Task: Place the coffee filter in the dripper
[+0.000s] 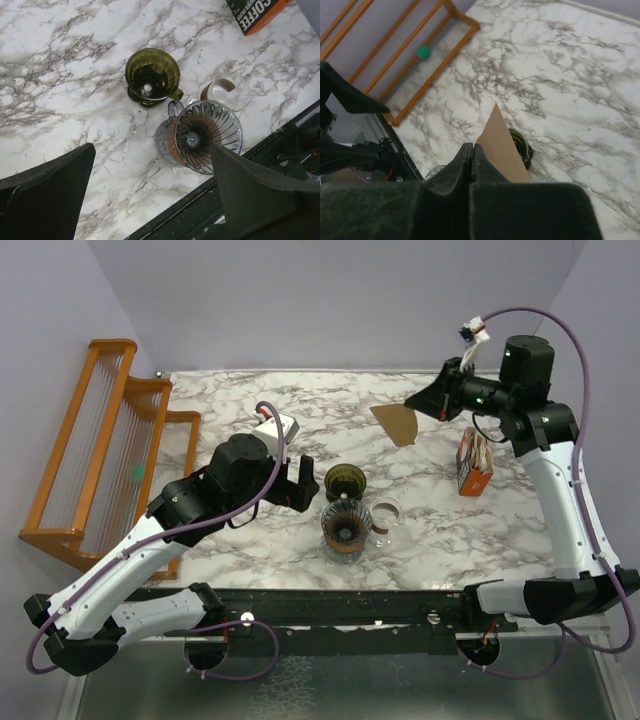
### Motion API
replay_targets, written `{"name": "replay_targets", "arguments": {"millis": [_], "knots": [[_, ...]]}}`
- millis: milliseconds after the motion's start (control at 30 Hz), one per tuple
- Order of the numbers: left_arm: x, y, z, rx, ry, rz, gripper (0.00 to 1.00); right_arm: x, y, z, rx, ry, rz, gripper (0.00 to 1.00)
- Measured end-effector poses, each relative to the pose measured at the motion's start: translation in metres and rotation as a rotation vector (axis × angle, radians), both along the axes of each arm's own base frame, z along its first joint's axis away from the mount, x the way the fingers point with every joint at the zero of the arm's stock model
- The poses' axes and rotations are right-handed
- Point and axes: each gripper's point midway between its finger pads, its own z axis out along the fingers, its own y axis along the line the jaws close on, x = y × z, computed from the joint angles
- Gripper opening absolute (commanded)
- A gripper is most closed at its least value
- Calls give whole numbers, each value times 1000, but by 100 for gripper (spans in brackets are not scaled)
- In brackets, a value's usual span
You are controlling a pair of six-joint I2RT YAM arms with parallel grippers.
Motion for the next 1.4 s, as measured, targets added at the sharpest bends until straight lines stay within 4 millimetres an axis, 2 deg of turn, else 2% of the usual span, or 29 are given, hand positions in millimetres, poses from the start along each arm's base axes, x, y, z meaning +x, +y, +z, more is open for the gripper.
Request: {"name": "replay_targets", "arguments": {"millis": [133,267,400,667,800,967,1167,1400], "knots": [[-1,-7,23,-14,-34,-53,99,-17,39,-15,-28,42,157,1],[-5,-11,31,5,-34,-107,99,-34,60,-28,-55,82,274,1],[-12,-15,29,32,-10,-166,99,-51,79,-30,-78,80,380,1],[-24,-28,23,51,36,-288,99,-96,131,-33,-116,72,631,1],[-27,-31,13,79,62,-326,99,-113,144,-40,-125,83,717,1],[-28,-31,4,117,80,-351,98,-127,147,-41,-111,93,792,1],[-36,-33,2,120,93,-405,86,-136,150,-33,-69,82,850,1],[-45,-41,-2,107,123,-474,56,-148,157,-27,-42,64,906,1]]}}
